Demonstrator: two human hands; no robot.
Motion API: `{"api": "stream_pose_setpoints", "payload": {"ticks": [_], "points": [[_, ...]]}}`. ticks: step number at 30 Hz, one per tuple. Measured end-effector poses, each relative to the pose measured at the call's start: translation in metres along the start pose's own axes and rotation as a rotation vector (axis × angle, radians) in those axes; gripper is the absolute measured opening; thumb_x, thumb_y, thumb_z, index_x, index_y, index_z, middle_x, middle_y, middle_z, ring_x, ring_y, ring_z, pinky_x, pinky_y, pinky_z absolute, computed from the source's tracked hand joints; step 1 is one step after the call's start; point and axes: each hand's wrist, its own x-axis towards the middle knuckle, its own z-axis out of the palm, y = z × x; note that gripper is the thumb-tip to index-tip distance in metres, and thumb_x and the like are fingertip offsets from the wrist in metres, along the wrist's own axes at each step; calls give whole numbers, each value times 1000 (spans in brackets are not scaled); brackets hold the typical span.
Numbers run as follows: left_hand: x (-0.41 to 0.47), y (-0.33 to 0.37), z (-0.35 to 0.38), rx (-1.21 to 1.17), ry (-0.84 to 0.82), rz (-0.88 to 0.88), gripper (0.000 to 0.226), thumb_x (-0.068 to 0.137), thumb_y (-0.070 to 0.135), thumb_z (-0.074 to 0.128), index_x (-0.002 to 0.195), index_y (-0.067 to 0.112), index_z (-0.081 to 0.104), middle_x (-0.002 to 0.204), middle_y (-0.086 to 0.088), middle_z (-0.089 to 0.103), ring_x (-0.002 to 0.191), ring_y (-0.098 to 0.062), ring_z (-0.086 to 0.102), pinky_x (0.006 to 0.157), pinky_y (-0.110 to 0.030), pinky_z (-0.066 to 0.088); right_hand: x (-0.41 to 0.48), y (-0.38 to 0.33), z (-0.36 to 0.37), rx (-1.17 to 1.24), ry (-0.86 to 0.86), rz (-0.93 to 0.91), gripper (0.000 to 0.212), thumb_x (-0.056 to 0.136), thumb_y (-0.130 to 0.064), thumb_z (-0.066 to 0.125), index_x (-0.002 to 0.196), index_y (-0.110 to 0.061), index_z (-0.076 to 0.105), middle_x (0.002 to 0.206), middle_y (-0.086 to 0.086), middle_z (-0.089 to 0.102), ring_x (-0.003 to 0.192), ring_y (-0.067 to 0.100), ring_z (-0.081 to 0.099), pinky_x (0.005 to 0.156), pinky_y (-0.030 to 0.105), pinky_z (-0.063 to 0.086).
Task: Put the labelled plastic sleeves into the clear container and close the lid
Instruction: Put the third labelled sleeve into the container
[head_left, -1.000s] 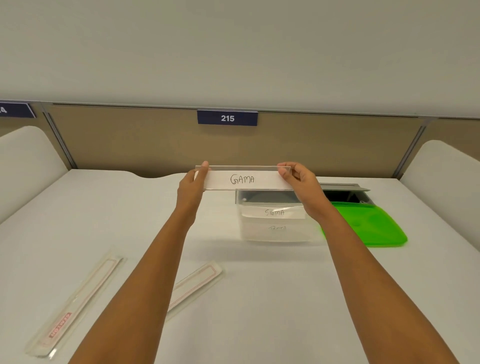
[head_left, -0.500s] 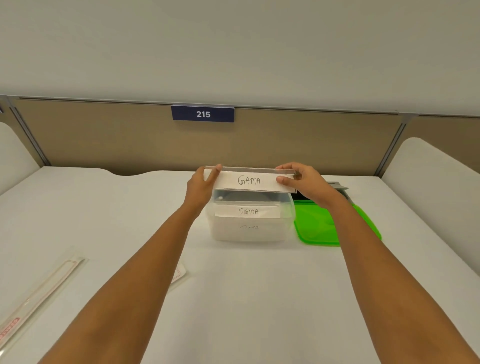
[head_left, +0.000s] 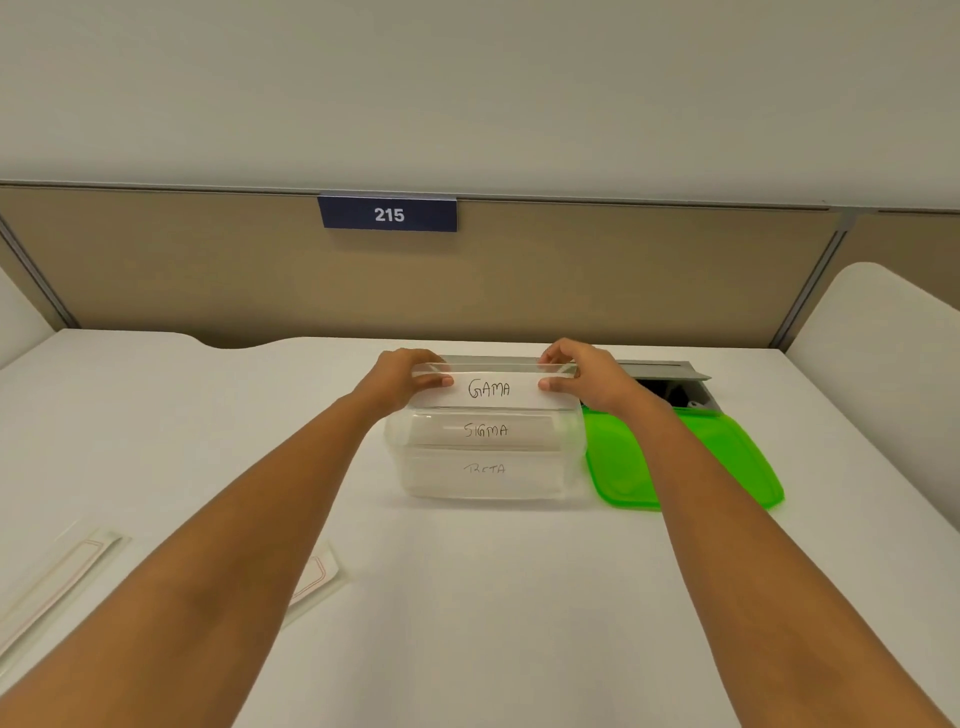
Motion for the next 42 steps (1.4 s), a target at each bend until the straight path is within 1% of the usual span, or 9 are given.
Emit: {"api": "stream_pose_setpoints", "payload": {"ticks": [3, 6, 12, 15, 18, 22, 29, 38, 42], "points": [[4, -1, 7, 102, -21, 23, 36, 86, 32, 66, 116, 12, 66, 117, -12, 65, 95, -23, 55, 71, -24, 40, 8, 2, 6, -123, -47, -18, 29, 84, -18, 69, 112, -12, 63, 115, 11, 61, 107, 24, 56, 82, 26, 38], [6, -3, 13, 148, -39, 6, 36, 87, 28, 65, 119, 10, 64, 120, -15, 63, 105, -31, 59, 84, -32, 47, 15, 3, 14, -290, -116, -27, 36, 88, -20, 64, 123, -14, 59, 124, 11, 54, 118, 25, 51, 94, 30, 38], [10, -3, 25, 320, -82, 27, 35, 91, 25, 60, 124, 13, 61, 131, -15, 56, 117, -33, 53, 97, -36, 45, 21, 4, 29, -485, -202, -19, 36, 91, -20, 60, 126, -14, 54, 127, 13, 49, 116, 33, 52, 97, 40, 44], [13, -3, 32, 379, -114, 8, 40, 92, 23, 58, 131, 14, 56, 138, -15, 50, 123, -34, 50, 105, -40, 42, 22, 4, 35, -558, -230, -17, 34, 92, -18, 58, 125, -12, 51, 127, 14, 48, 113, 33, 53, 92, 41, 47], [16, -6, 38, 403, -122, -34, 40, 93, 23, 58, 131, 14, 54, 136, -16, 50, 120, -36, 51, 101, -38, 40, 24, 4, 40, -621, -230, -16, 34, 93, -16, 56, 127, -11, 50, 127, 15, 48, 113, 34, 53, 88, 40, 46], [20, -10, 44, 400, -143, -58, 37, 94, 21, 55, 131, 15, 54, 134, -12, 53, 119, -33, 52, 91, -29, 38, 26, 5, 46, -679, -257, -8, 35, 93, -14, 56, 127, -10, 49, 129, 15, 48, 116, 33, 52, 87, 39, 47], [22, -10, 49, 506, -186, -51, 39, 92, 25, 58, 130, 15, 55, 135, -12, 51, 116, -33, 56, 96, -34, 44, 28, 7, 54, -747, -271, 8, 33, 93, -15, 56, 125, -10, 48, 128, 14, 50, 116, 33, 52, 85, 41, 48], [22, -11, 56, 510, -175, -67, 42, 95, 23, 53, 136, 15, 50, 136, -13, 52, 119, -32, 55, 101, -34, 43, 29, 7, 61, -823, -276, 4, 36, 94, -15, 54, 128, -8, 46, 129, 15, 51, 118, 33, 54, 89, 40, 48], [21, -12, 57, 530, -173, -57, 40, 95, 25, 52, 133, 14, 52, 132, -13, 55, 116, -32, 57, 99, -35, 45, 29, 6, 62, -823, -288, 12, 38, 94, -15, 54, 130, -8, 45, 131, 15, 51, 119, 32, 54, 91, 41, 48]]}}
